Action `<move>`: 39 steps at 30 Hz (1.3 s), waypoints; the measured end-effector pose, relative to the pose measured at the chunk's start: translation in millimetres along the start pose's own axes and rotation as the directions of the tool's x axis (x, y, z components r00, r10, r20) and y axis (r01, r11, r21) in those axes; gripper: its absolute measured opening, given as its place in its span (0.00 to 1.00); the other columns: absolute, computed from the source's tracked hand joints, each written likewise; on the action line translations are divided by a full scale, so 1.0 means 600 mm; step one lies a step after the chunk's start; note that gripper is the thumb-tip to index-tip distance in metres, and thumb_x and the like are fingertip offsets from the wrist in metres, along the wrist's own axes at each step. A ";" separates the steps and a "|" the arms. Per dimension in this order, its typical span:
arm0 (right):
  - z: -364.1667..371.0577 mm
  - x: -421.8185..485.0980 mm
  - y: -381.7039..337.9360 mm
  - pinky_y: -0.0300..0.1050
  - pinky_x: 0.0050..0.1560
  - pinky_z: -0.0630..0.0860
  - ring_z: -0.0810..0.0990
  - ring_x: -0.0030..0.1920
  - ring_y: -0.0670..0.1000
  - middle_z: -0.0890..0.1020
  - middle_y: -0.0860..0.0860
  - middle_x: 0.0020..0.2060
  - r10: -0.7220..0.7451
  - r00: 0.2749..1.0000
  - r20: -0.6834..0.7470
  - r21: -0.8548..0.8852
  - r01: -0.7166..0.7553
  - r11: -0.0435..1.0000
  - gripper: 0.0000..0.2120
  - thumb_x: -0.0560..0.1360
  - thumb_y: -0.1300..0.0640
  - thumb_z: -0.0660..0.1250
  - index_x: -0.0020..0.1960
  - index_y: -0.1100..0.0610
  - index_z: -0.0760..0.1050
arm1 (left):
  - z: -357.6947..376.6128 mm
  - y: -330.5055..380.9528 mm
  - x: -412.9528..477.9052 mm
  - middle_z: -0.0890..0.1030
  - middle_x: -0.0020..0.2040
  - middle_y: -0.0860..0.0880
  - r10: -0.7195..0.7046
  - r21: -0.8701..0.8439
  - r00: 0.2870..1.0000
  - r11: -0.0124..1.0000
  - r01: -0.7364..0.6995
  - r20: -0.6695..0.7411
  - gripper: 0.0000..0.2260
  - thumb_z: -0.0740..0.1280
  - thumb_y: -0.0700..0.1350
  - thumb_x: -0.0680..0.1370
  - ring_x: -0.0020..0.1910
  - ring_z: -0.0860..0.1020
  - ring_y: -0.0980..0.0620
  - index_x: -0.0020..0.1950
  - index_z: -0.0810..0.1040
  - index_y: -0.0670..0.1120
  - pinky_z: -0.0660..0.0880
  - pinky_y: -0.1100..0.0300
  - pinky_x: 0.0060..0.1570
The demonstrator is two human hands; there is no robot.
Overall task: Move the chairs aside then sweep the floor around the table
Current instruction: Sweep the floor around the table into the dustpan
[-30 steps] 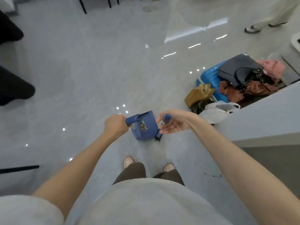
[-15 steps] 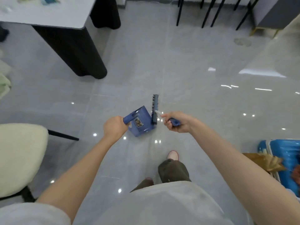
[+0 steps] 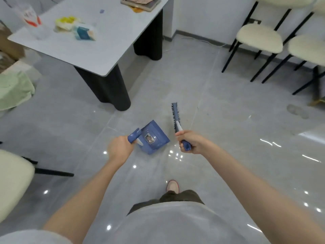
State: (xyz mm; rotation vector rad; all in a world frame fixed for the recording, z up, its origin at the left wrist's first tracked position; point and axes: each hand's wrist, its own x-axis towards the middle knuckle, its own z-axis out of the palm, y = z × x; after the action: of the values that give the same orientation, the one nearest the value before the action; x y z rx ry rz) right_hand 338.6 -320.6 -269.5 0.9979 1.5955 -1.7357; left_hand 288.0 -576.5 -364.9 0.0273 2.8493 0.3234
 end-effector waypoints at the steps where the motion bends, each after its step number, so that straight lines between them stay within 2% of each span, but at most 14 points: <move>1: -0.015 0.010 -0.018 0.31 0.20 0.69 0.66 0.20 0.47 0.67 0.55 0.28 -0.014 1.000 -0.012 -0.012 0.014 1.000 0.10 0.78 0.70 0.57 0.45 0.56 0.69 | -0.006 0.015 0.020 0.80 0.35 0.46 0.000 0.000 1.000 1.000 0.000 -0.015 0.16 0.59 0.55 0.76 0.31 0.71 0.46 0.58 0.80 0.55 0.63 0.60 0.30; 4: -0.071 0.059 -0.110 0.31 0.19 0.67 0.65 0.14 0.46 0.66 0.55 0.28 -0.023 1.000 0.015 -0.030 0.024 0.999 0.10 0.78 0.71 0.57 0.45 0.57 0.68 | -0.030 0.084 0.109 0.75 0.31 0.49 -0.040 -0.014 0.999 0.999 0.040 -0.021 0.18 0.57 0.57 0.74 0.29 0.71 0.46 0.56 0.80 0.54 0.60 0.61 0.27; 6: -0.099 0.089 -0.154 0.32 0.18 0.67 0.66 0.14 0.46 0.67 0.56 0.28 -0.036 0.999 0.012 -0.066 0.037 0.997 0.11 0.78 0.71 0.57 0.44 0.57 0.68 | -0.046 0.124 0.157 0.75 0.31 0.50 -0.038 -0.039 0.999 0.999 0.037 -0.031 0.18 0.56 0.58 0.73 0.29 0.71 0.46 0.56 0.80 0.55 0.58 0.61 0.26; 11: -0.163 0.176 -0.269 0.40 0.25 0.70 0.70 0.26 0.51 0.70 0.57 0.29 -0.045 0.999 0.000 -0.188 0.044 0.981 0.10 0.78 0.70 0.58 0.43 0.57 0.68 | -0.070 0.220 0.277 0.76 0.33 0.48 -0.055 0.017 0.997 0.998 0.056 -0.050 0.13 0.60 0.55 0.77 0.29 0.69 0.48 0.54 0.81 0.53 0.55 0.62 0.25; 13: -0.186 0.218 -0.317 0.42 0.29 0.70 0.69 0.28 0.51 0.70 0.57 0.30 -0.050 0.999 -0.014 -0.197 0.046 0.979 0.10 0.78 0.69 0.59 0.42 0.57 0.68 | -0.071 0.251 0.331 0.80 0.36 0.46 -0.056 0.003 0.997 0.998 0.056 -0.059 0.14 0.60 0.56 0.77 0.30 0.69 0.47 0.54 0.80 0.52 0.58 0.61 0.27; 17: -0.231 0.321 -0.427 0.38 0.22 0.70 0.69 0.23 0.51 0.69 0.57 0.28 -0.038 0.999 -0.012 -0.215 0.035 0.976 0.12 0.78 0.70 0.59 0.40 0.57 0.65 | -0.083 0.322 0.462 0.82 0.39 0.46 -0.090 -0.017 0.995 0.996 0.090 -0.033 0.14 0.60 0.57 0.77 0.31 0.70 0.47 0.52 0.81 0.51 0.59 0.61 0.28; 20: -0.264 0.394 -0.524 0.36 0.21 0.70 0.69 0.16 0.47 0.68 0.56 0.28 -0.034 0.999 -0.030 -0.220 0.026 0.975 0.14 0.78 0.72 0.57 0.39 0.57 0.64 | -0.123 0.380 0.574 0.83 0.42 0.41 -0.186 -0.116 0.982 0.976 0.183 -0.017 0.14 0.64 0.54 0.76 0.38 0.78 0.40 0.44 0.82 0.44 0.69 0.59 0.35; 22: -0.293 0.429 -0.591 0.33 0.19 0.68 0.67 0.13 0.45 0.67 0.55 0.28 -0.039 0.998 -0.050 -0.235 0.026 0.972 0.15 0.78 0.72 0.56 0.38 0.57 0.62 | -0.148 0.418 0.646 0.83 0.44 0.40 -0.211 -0.159 0.977 0.966 0.206 -0.017 0.16 0.66 0.55 0.75 0.44 0.81 0.38 0.44 0.82 0.42 0.75 0.55 0.40; 25: -0.350 0.489 -0.698 0.31 0.17 0.66 0.64 0.11 0.45 0.64 0.55 0.28 -0.024 0.996 -0.091 -0.208 0.004 0.978 0.16 0.78 0.74 0.55 0.36 0.58 0.61 | -0.181 0.485 0.760 0.83 0.45 0.39 -0.224 -0.194 0.975 0.956 0.220 0.001 0.16 0.67 0.56 0.74 0.46 0.81 0.37 0.45 0.82 0.43 0.78 0.52 0.44; 27: -0.367 0.520 -0.742 0.31 0.16 0.65 0.63 0.13 0.47 0.64 0.55 0.28 -0.035 0.995 -0.098 -0.230 0.012 0.973 0.17 0.78 0.74 0.55 0.35 0.59 0.61 | -0.194 0.510 0.798 0.83 0.45 0.39 -0.225 -0.212 0.974 0.953 0.219 -0.004 0.16 0.67 0.56 0.74 0.46 0.81 0.37 0.45 0.82 0.43 0.78 0.52 0.45; 31: -0.409 0.618 -0.856 0.33 0.17 0.66 0.66 0.24 0.52 0.68 0.56 0.30 -0.046 0.989 -0.137 -0.287 0.005 0.958 0.15 0.78 0.73 0.56 0.35 0.61 0.64 | -0.212 0.579 0.904 0.83 0.45 0.40 -0.223 -0.214 0.975 0.951 0.222 0.020 0.16 0.66 0.57 0.74 0.46 0.81 0.38 0.44 0.82 0.44 0.75 0.54 0.43; 33: -0.437 0.677 -0.912 0.34 0.17 0.67 0.67 0.25 0.53 0.69 0.56 0.30 -0.050 0.986 -0.159 -0.304 -0.001 0.953 0.15 0.78 0.73 0.57 0.35 0.62 0.64 | -0.220 0.615 0.961 0.83 0.45 0.41 -0.230 -0.219 0.972 0.948 0.233 0.038 0.16 0.66 0.57 0.75 0.46 0.81 0.38 0.44 0.81 0.44 0.73 0.56 0.41; 36: -0.474 0.761 -0.985 0.43 0.23 0.68 0.68 0.27 0.53 0.69 0.57 0.30 -0.072 0.980 -0.184 -0.377 -0.003 0.926 0.11 0.78 0.71 0.58 0.38 0.62 0.65 | -0.228 0.659 1.040 0.83 0.43 0.41 -0.253 -0.221 0.966 0.941 0.257 0.046 0.14 0.66 0.56 0.75 0.44 0.81 0.39 0.41 0.80 0.45 0.70 0.58 0.38; 39: -0.512 0.856 -1.070 0.43 0.27 0.69 0.70 0.28 0.52 0.70 0.56 0.32 -0.122 0.974 -0.193 -0.447 0.023 0.894 0.10 0.79 0.69 0.58 0.40 0.61 0.66 | -0.226 0.707 1.138 0.82 0.40 0.42 -0.266 -0.203 0.963 0.941 0.271 0.051 0.15 0.65 0.57 0.75 0.40 0.80 0.40 0.42 0.80 0.45 0.67 0.60 0.36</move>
State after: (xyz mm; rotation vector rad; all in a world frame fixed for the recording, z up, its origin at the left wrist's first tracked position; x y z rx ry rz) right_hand -428.7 100.2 -336.4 0.9265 2.0721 -1.2453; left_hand -411.4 -158.9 -325.2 -0.3933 2.7327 0.5544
